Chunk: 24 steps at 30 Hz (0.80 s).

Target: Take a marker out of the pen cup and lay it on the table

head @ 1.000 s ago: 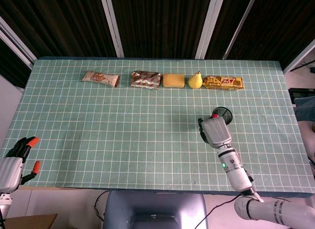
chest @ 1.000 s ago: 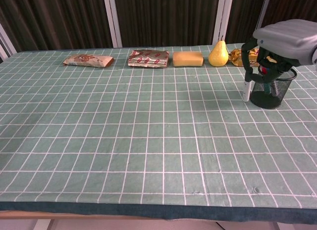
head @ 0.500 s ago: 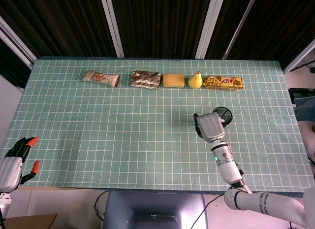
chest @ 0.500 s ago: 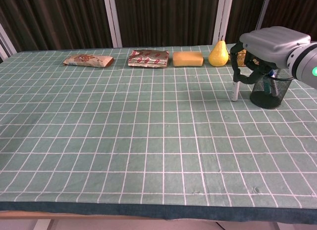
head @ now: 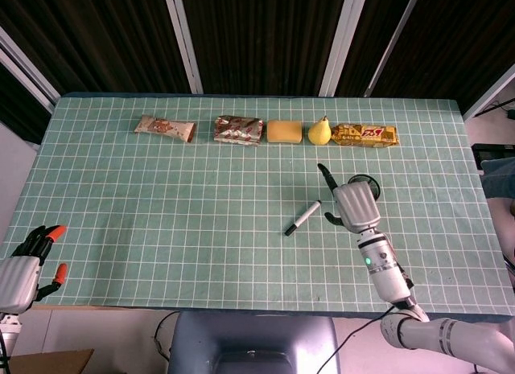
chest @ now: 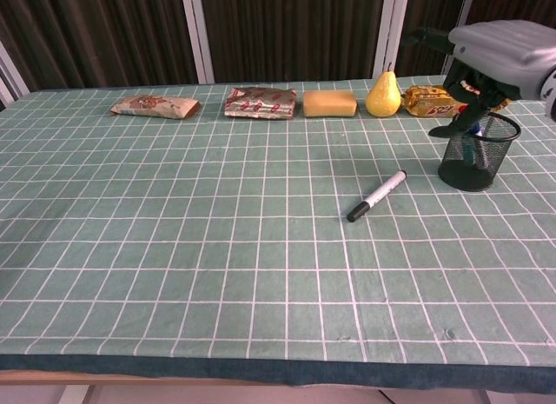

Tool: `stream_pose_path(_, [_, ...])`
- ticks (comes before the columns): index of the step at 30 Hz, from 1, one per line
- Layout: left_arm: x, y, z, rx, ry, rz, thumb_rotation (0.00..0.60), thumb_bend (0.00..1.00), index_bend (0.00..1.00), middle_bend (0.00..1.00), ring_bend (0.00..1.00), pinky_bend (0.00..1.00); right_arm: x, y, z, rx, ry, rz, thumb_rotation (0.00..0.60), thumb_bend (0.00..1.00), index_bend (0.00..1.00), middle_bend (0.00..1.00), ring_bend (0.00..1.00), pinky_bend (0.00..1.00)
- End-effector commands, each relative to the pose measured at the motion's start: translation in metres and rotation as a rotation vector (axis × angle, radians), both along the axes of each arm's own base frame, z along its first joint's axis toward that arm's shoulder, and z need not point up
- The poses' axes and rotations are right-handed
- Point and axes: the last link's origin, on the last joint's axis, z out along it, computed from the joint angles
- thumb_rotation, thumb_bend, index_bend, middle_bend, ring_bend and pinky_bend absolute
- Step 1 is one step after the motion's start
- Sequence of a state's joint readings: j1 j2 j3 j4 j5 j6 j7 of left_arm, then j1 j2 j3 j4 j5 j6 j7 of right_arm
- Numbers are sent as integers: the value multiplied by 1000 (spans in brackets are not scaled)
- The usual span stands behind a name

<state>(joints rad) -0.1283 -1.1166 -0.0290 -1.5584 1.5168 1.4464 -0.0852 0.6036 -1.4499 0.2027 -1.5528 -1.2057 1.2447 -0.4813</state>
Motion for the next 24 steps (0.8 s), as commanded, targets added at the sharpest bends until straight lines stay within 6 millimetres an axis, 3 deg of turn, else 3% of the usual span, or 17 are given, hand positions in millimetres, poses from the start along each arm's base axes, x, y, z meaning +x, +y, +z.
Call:
stream_pose_path(1, [0,0,0,0,0,-4,600,468,148,124,69,266,-24,43,43,-82,-39,15,600,319,243,814,847,844])
stream_pose_path(4, [1,-2,1,3,2,-9,600,470,148,124,69,267,-51,80,67,-111,-26,-61,600,319,274,615,600,732])
stream_pose_path(7, [2,-4,1,7,2,-12,600,469,148,124,69,267,-75,106,82,-128,-38,-131,600,318,250,385,318,412])
stream_pose_path(9, [3,-5,2,11,6,-14,600,470,148,125,69,267,-91,120,89,-141,-49,-164,600,318,216,285,203,249])
stream_pose_path(11, [4,-7,2,14,8,-17,600,469,148,124,69,267,-107,129,92,-151,-50,-190,600,318,165,197,110,161])
stream_pose_path(16, [7,-8,1,13,14,-29,600,469,149,125,69,267,-127,136,91,-158,-74,-211,600,318,107,116,29,138])
stream_pose_path(24, [10,-6,-7,-17,34,-42,600,469,149,124,69,266,-131,134,88,-143,-88,-196,600,318,102,114,28,137])
